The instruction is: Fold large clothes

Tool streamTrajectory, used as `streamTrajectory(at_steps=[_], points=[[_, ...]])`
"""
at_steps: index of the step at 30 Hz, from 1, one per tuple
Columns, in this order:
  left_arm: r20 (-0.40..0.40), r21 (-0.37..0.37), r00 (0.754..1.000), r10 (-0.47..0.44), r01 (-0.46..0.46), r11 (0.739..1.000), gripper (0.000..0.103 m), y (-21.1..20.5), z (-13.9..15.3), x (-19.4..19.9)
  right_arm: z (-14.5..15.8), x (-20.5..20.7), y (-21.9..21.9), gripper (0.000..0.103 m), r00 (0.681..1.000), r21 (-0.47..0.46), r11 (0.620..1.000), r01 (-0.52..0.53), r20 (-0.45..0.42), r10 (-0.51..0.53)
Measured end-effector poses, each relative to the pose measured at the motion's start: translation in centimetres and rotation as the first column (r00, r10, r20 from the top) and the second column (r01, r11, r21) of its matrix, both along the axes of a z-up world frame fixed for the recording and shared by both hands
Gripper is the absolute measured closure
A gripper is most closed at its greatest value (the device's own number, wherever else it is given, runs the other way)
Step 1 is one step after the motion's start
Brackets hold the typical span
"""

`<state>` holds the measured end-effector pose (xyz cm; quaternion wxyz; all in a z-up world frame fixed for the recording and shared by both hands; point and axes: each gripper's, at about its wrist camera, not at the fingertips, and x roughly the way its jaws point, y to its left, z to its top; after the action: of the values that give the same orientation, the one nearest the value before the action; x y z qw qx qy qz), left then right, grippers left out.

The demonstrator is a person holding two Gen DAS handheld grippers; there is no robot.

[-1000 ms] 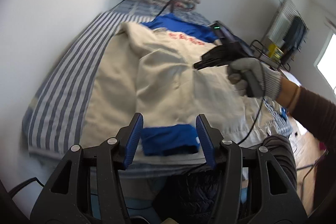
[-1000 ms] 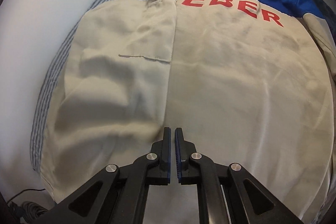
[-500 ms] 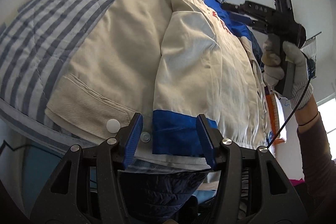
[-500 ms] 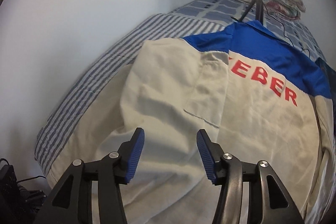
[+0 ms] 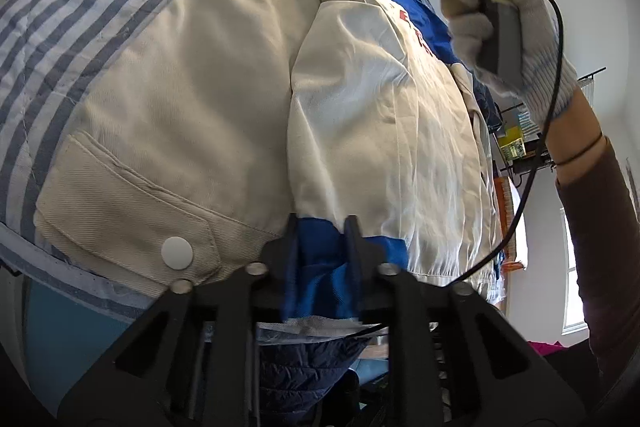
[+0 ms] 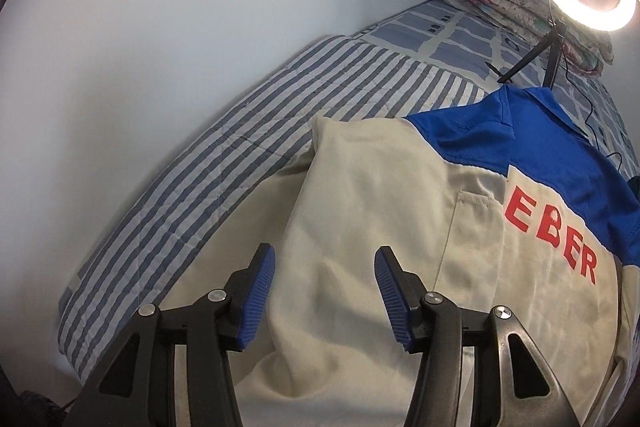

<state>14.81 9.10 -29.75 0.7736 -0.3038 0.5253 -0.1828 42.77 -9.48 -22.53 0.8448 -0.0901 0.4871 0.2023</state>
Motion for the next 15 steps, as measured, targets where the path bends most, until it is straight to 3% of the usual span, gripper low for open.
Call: streamTrajectory(at_steps=[7,12,14,15], points=[[0.069,0.002,0.998,0.007,-0.007,1.000,0.098,0.3,1.7,-0.8,-0.6,4.7,2.3,0.044,0.997,-0.010,0.997,0.082,0.007,-0.082],[0.090,0.005,0.996,0.001,-0.001,1.000,0.099,0.5,2.4,-1.4,-2.6,7.7,4.9,0.044,0.996,-0.142,0.986,0.085,0.025,-0.083],[0.095,0.009,0.995,0.009,-0.010,1.000,0.099,0.8,2.7,-1.7,-3.2,8.5,5.9,0.048,0.997,-0.189,0.979,0.079,0.032,-0.074],[0.099,0.011,0.995,0.014,-0.015,1.000,0.099,1.0,2.7,-1.7,-3.5,8.9,6.3,0.061,0.997,-0.213,0.974,0.075,0.035,-0.069]])
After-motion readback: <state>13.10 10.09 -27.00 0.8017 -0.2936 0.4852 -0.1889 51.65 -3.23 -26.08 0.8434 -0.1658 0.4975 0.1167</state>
